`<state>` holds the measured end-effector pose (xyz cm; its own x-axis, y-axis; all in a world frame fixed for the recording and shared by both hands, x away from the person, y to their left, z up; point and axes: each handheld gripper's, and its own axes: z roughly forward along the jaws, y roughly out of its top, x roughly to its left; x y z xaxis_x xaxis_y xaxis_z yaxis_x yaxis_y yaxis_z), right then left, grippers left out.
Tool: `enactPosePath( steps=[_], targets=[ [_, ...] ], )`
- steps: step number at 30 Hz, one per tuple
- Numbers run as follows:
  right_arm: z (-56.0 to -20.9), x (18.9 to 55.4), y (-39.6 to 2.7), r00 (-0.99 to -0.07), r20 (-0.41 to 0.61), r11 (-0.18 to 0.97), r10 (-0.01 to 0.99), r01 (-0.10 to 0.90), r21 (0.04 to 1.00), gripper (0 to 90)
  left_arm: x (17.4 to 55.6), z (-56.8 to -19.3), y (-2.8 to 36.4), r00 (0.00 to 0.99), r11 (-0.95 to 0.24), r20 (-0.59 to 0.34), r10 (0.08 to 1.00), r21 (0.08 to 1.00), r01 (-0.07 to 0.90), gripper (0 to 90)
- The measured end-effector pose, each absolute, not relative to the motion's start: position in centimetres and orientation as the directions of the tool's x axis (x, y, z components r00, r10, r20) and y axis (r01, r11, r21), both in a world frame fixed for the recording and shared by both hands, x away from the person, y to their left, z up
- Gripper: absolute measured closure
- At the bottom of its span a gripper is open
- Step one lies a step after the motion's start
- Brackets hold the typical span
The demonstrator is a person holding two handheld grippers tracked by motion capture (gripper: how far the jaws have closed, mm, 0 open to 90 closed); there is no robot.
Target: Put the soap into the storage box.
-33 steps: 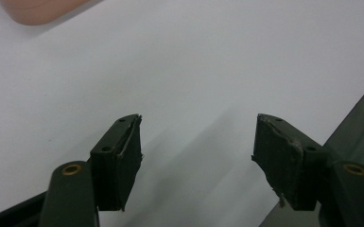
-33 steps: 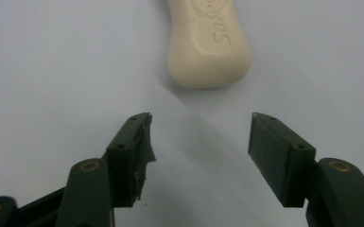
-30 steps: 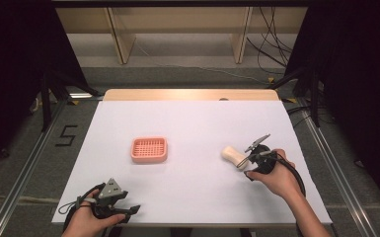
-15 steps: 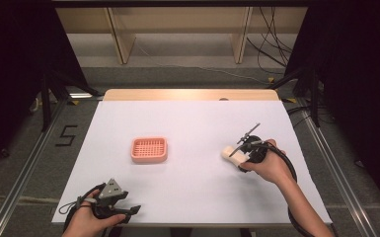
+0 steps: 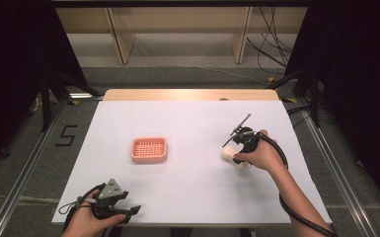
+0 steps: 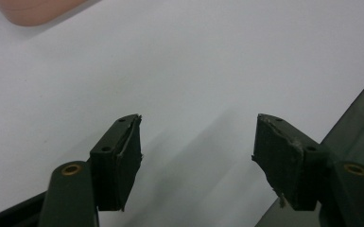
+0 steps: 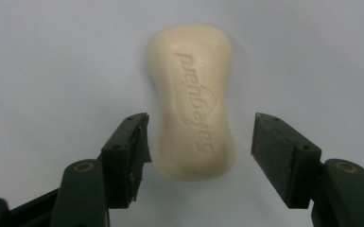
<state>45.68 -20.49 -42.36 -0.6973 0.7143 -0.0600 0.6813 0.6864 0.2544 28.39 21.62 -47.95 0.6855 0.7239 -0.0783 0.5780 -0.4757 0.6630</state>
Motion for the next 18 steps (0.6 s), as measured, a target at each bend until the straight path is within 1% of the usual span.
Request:
enactPosePath(
  steps=[6, 7, 9, 10, 12, 18],
  targets=[
    [-42.7, 46.6, -20.4, -0.710, -0.053, 0.700, 0.702, 0.676, 0.231, 36.4, 28.4, -47.9, 21.7, 0.694, -0.488, -0.069, 0.716, 0.661, 0.569, 32.4],
    [-42.8, 46.6, -20.2, -0.702, -0.040, 0.692, 0.711, 0.690, 0.211, 36.3, 28.5, -47.9, 21.6, 0.694, -0.488, -0.069, 0.716, 0.661, 0.569, 32.4],
    [-43.1, 46.9, -20.2, -0.717, -0.045, 0.709, 0.696, 0.675, 0.205, 36.1, 28.5, -47.9, 21.6, 0.694, -0.488, -0.069, 0.716, 0.661, 0.570, 32.4],
    [-43.2, 46.9, -20.1, -0.709, -0.033, 0.701, 0.704, 0.687, 0.193, 35.9, 28.5, -47.9, 21.7, 0.694, -0.488, -0.069, 0.716, 0.662, 0.569, 32.5],
    [-43.4, 47.2, -20.1, -0.723, -0.035, 0.715, 0.690, 0.673, 0.190, 35.8, 28.4, -47.9, 21.6, 0.693, -0.486, -0.072, 0.717, 0.662, 0.571, 32.4],
    [-44.0, 47.5, -19.7, -0.718, -0.022, 0.710, 0.696, 0.683, 0.171, 35.5, 28.4, -47.9, 21.6, 0.693, -0.478, -0.083, 0.716, 0.665, 0.574, 32.4]
  ],
)
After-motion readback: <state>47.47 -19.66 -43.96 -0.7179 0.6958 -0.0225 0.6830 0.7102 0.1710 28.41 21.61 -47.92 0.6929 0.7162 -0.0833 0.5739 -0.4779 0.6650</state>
